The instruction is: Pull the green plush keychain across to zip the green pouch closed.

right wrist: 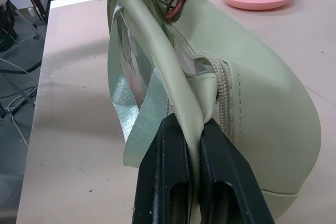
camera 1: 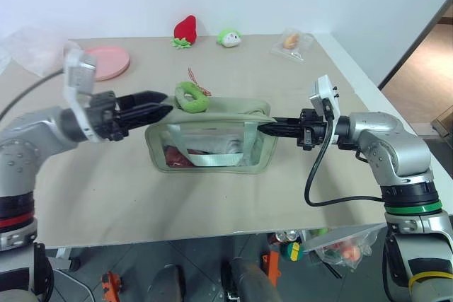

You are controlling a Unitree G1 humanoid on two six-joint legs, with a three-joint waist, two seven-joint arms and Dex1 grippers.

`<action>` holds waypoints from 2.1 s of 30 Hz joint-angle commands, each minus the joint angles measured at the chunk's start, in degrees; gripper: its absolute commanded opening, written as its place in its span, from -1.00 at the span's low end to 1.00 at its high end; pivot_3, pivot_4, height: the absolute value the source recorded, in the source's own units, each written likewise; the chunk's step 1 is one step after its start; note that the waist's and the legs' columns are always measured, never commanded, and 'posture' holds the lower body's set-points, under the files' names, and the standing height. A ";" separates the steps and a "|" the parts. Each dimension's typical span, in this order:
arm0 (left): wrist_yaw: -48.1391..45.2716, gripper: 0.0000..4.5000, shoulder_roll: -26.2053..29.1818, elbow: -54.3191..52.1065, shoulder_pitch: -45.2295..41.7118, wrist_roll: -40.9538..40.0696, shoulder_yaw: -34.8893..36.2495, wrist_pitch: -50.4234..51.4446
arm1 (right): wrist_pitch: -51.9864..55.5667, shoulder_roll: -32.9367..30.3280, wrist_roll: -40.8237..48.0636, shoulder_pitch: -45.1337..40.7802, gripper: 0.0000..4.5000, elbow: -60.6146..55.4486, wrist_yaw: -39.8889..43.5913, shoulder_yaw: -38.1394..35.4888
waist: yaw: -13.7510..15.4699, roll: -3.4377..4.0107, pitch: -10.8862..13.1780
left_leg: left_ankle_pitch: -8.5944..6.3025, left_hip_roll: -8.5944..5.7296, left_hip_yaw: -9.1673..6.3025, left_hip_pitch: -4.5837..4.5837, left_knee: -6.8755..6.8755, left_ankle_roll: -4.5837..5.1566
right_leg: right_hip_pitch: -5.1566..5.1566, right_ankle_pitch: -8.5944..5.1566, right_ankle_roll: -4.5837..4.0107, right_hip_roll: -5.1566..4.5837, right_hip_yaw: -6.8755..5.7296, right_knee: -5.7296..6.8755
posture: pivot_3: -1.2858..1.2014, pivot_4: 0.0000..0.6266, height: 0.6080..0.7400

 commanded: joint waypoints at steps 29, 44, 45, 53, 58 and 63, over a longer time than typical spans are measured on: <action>-6.08 -0.33 -1.76 3.48 8.07 4.89 -1.29 -3.98 | 2.23 -2.49 2.80 1.38 -1.00 -5.83 -0.28 -2.91 | 0.20 -0.02 -0.01 | -0.01 -0.03 0.02 -0.04 0.01 -0.01 | 0.00 -0.02 -0.03 -0.05 -0.06 0.00 | 0.03 -0.52 1.00; -4.21 -1.00 -3.26 2.01 8.39 10.18 -3.12 -7.45 | 4.18 -2.57 4.43 0.33 -0.26 -4.58 -2.13 -5.01 | 0.20 -0.02 -0.01 | -0.01 -0.04 0.01 -0.03 0.02 0.00 | 0.01 -0.02 -0.02 -0.12 -0.02 -0.01 | 0.03 -0.52 1.00; -4.28 -1.00 -3.25 1.92 8.37 10.26 -3.17 -7.58 | 4.21 -2.66 4.91 -0.30 -0.14 -4.19 -2.76 -6.17 | 0.20 -0.02 -0.01 | -0.01 -0.04 0.01 -0.03 0.02 0.00 | 0.01 -0.02 -0.02 -0.13 -0.01 -0.01 | 0.03 -0.52 1.00; -4.85 -1.00 -3.44 1.81 8.28 10.56 -3.79 -8.31 | 6.63 -1.64 11.00 -11.79 0.95 0.90 -3.47 -11.68 | 0.17 -0.02 -0.01 | -0.01 -0.08 0.02 -0.02 0.02 0.00 | 0.02 -0.01 0.01 -0.12 -0.02 -0.03 | 0.03 -0.52 1.00; -5.37 -1.00 -4.00 2.46 7.26 11.09 -4.81 -8.90 | 2.41 3.36 3.71 -19.25 0.95 8.37 -0.39 -1.87 | 0.08 -0.02 -0.01 | 0.00 -0.03 0.02 0.02 0.02 0.01 | 0.02 0.03 -0.03 -0.01 -0.01 0.00 | 0.03 -0.52 1.00; -5.76 -1.00 -4.65 2.53 6.84 11.46 -5.33 -9.43 | -4.13 10.50 -2.71 -29.21 0.95 23.00 3.58 4.22 | 0.08 0.00 0.00 | 0.00 0.01 0.04 -0.05 0.03 0.01 | -0.05 0.03 -0.04 0.02 0.02 0.00 | 0.03 -0.52 1.00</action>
